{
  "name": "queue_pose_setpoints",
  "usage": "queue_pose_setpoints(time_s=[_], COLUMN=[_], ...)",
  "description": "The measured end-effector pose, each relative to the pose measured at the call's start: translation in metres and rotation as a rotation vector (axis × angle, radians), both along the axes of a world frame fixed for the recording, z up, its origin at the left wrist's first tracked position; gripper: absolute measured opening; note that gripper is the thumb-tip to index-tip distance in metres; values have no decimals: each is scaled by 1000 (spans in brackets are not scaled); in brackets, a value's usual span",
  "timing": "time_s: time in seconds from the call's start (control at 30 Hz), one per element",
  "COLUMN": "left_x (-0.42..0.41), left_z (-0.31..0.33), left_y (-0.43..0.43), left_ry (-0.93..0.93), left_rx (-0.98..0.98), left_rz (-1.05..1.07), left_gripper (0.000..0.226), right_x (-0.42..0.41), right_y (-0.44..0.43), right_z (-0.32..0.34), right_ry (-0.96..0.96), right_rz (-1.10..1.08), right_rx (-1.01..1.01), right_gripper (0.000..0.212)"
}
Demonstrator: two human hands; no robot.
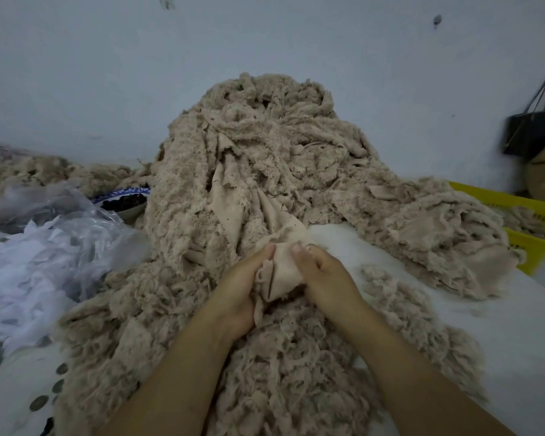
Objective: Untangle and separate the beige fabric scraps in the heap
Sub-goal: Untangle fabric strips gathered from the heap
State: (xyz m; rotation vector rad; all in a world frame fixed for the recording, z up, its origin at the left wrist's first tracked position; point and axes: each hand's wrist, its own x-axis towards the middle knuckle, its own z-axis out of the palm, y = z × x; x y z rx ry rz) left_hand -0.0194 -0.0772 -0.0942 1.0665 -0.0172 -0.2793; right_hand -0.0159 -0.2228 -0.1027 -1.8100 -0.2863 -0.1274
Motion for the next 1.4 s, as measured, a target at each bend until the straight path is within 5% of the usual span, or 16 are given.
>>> queue_pose_setpoints(time_s=[0.13, 0.23, 0.33, 0.47, 0.63, 0.8, 0.9, 1.0, 1.07, 1.3, 1.4], left_x=[2, 1, -1, 2, 9, 6, 1, -3, -6, -1, -3], left_z=[0, 1, 0, 1, 6, 4, 3, 3, 3, 1, -1], left_y=[4, 5, 5, 3, 20, 18, 14, 9, 4, -1, -4], left_ry=[-32, -22, 3, 33, 13, 21, -14, -99, -140, -230, -240], left_rx=[-261, -378, -324, -345, -665, -450, -304, -105, 19, 198, 361], left_rz=[3, 35, 47, 115, 244, 177, 77, -40, -75, 249, 269], left_gripper=[48, 48, 50, 50, 39, 44, 39, 13, 12, 22, 25], right_x=[1, -5, -10, 0, 6, 6, 9, 11, 9, 6, 6], right_y=[-3, 1, 14, 11, -5, -6, -10, -8, -5, -8, -6], right_z=[5, 2, -4, -14, -12, -7, -7, -13, -11, 3, 4], right_ry=[56, -4, -89, -140, -93, -63, -156, -172, -239, -58, 111], right_rz=[-20, 129, 278, 256, 220, 32, -11, 76, 94, 68, 149], right_rx=[164, 26, -124, -291, -307, -147, -234, -367, -347, 94, 331], right_gripper=[49, 49, 26, 7, 39, 51, 8, 54, 39, 18, 56])
